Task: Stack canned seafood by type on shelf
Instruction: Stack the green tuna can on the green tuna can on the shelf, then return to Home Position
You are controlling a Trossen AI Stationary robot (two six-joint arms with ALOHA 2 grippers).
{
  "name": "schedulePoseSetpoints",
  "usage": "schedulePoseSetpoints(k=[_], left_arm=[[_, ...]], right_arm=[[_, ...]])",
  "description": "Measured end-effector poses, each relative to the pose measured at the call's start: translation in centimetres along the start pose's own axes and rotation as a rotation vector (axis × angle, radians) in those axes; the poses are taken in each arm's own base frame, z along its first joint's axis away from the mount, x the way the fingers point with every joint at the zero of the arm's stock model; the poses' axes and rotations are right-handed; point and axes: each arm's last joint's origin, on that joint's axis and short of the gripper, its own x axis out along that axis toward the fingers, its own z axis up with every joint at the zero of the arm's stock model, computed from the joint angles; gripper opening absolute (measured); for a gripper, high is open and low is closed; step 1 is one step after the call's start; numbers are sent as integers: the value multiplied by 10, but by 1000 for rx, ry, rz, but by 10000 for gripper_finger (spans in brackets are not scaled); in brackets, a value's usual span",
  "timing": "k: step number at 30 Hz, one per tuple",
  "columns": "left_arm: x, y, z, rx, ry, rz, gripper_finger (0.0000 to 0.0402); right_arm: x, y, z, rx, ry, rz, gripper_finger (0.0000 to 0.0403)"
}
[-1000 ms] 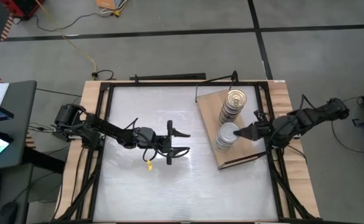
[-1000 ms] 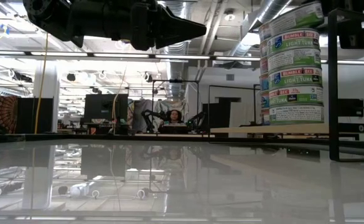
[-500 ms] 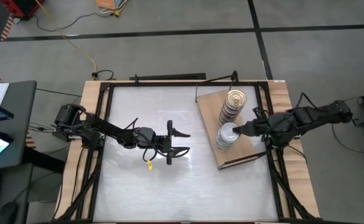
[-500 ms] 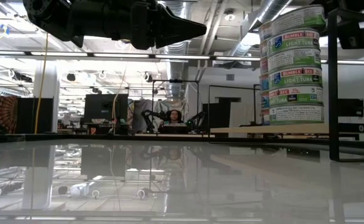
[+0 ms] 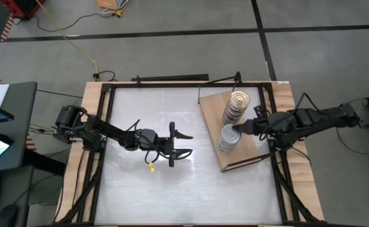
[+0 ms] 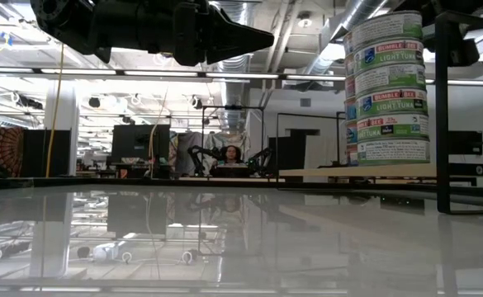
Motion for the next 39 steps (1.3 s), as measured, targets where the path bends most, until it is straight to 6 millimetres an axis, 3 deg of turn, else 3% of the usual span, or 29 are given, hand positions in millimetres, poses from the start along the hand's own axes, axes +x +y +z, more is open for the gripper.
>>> schedulePoseSetpoints(k=[14,31,35,39], left_arm=[[0,0,0,-2,4,-4,228],[0,-1,-1,-5,10,-7,228],[-2,-3,-3,-4,0,-46,228],[-19,4,3,-54,-34,-39,228]], right_arm=[[3,0,0,-11,-5,-16,260],[-19,7,9,-59,-1,-26,260],[-34,1,10,-154,44,19,260],[-49,-5,12,-328,16,49,260]])
